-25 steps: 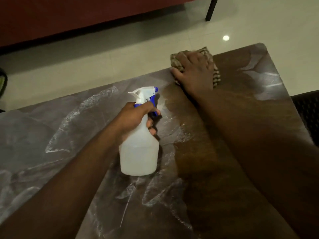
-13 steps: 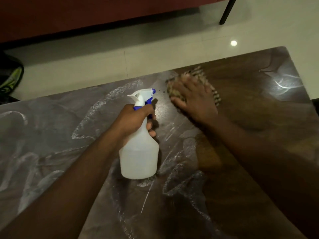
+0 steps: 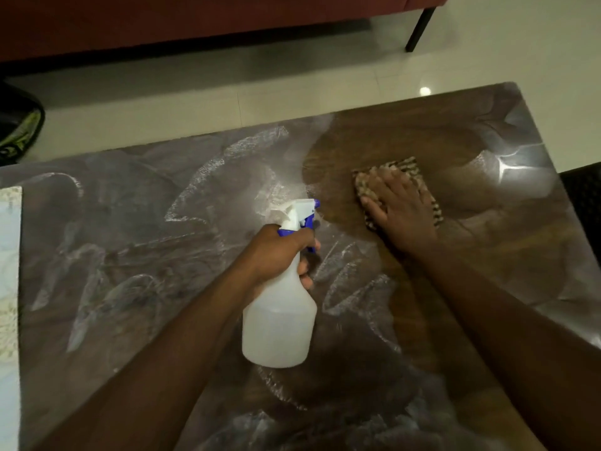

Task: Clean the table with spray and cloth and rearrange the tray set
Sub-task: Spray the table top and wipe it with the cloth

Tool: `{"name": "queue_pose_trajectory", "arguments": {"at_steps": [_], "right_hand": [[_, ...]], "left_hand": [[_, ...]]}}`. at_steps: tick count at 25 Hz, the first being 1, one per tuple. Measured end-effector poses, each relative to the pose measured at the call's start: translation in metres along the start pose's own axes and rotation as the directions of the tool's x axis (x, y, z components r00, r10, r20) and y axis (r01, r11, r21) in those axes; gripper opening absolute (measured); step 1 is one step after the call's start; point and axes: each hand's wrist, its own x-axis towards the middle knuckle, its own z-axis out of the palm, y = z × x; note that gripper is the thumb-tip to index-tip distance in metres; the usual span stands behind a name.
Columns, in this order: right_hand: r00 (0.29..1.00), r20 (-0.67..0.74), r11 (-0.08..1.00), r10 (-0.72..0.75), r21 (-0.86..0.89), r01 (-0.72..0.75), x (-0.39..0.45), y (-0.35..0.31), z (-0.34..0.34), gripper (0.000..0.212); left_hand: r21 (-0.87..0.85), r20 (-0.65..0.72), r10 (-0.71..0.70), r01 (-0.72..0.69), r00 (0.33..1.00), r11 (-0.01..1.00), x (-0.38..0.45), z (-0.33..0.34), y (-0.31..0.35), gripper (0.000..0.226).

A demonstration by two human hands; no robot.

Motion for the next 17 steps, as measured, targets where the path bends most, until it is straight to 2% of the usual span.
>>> {"name": "queue_pose_trajectory", "arguments": {"at_steps": [1, 2, 3, 4, 6, 7, 8, 9, 10, 11, 12, 14, 15, 16, 17], "right_hand": [[0.986, 0.0, 0.986, 0.166, 0.035, -0.166, 0.013, -0.007, -0.001, 0.052], [0.968, 0.0, 0.966, 0.252, 0.052, -0.252, 0.016, -0.025, 0.001, 0.052], [0.979, 0.019, 0.978, 0.202, 0.051, -0.203, 0.007, -0.041, 0.005, 0.052], [0.996, 0.03, 0.995, 0.078, 0.052, -0.08, -0.011, -0.051, 0.011, 0.053], [0.982, 0.062, 0.984, -0.176, -0.01, 0.177, -0.069, -0.029, 0.014, 0.056], [0.982, 0.056, 0.982, -0.18, -0.052, 0.183, -0.082, -0.008, 0.007, 0.059], [0.996, 0.03, 0.994, -0.085, -0.059, 0.087, -0.081, 0.008, 0.0, 0.061], [0.996, 0.006, 0.996, 0.087, -0.025, -0.087, -0.072, 0.013, -0.004, 0.06], [0.969, -0.008, 0.968, 0.249, 0.032, -0.248, -0.063, 0.003, -0.003, 0.059], [0.949, -0.01, 0.947, 0.317, 0.067, -0.315, -0.063, -0.017, -0.001, 0.057], [0.96, 0.0, 0.957, 0.281, 0.074, -0.28, -0.075, -0.037, 0.003, 0.055], [0.998, -0.046, 0.999, -0.046, 0.009, 0.047, -0.134, -0.05, 0.017, 0.049], [0.983, -0.021, 0.982, -0.184, -0.044, 0.183, -0.167, -0.035, 0.015, 0.047], [0.978, -0.023, 0.976, -0.207, -0.081, 0.204, -0.185, -0.018, 0.01, 0.046], [0.992, -0.047, 0.99, -0.113, -0.086, 0.109, -0.188, -0.009, 0.006, 0.046]], "left_hand": [[0.008, 0.003, 0.017, -0.017, 1.0, 1.0, -0.001, 0.007, 0.002, 0.017], [0.009, -0.003, 0.039, -0.039, 0.999, 0.999, -0.001, 0.013, 0.002, 0.015], [-0.002, -0.015, 0.062, -0.062, 0.998, 0.998, 0.0, 0.019, 0.002, 0.015], [-0.014, -0.019, 0.071, -0.071, 0.997, 0.997, 0.001, 0.023, 0.001, 0.014], [-0.023, 0.014, 0.046, -0.045, 0.999, 0.999, -0.001, 0.024, -0.006, 0.016], [-0.024, 0.037, 0.025, -0.024, 0.999, 0.999, -0.005, 0.022, -0.011, 0.02], [-0.021, 0.048, 0.005, -0.004, 0.999, 1.0, -0.009, 0.018, -0.02, 0.025], [-0.013, 0.041, -0.003, 0.004, 0.999, 1.0, -0.014, 0.015, -0.026, 0.027], [-0.003, 0.017, -0.004, 0.004, 1.0, 1.0, -0.018, 0.011, -0.034, 0.025], [0.008, -0.011, -0.003, 0.003, 1.0, 1.0, -0.022, 0.009, -0.042, 0.021], [0.015, -0.039, 0.002, -0.001, 0.999, 1.0, -0.027, 0.008, -0.049, 0.016], [0.026, -0.082, 0.009, -0.007, 0.997, 1.0, -0.039, 0.011, -0.066, 0.014], [0.026, -0.088, 0.006, -0.004, 0.996, 1.0, -0.044, 0.014, -0.074, 0.016], [0.027, -0.084, -0.004, 0.006, 0.996, 1.0, -0.049, 0.018, -0.082, 0.018], [0.035, -0.068, -0.014, 0.017, 0.998, 0.999, -0.054, 0.023, -0.088, 0.017]]}}
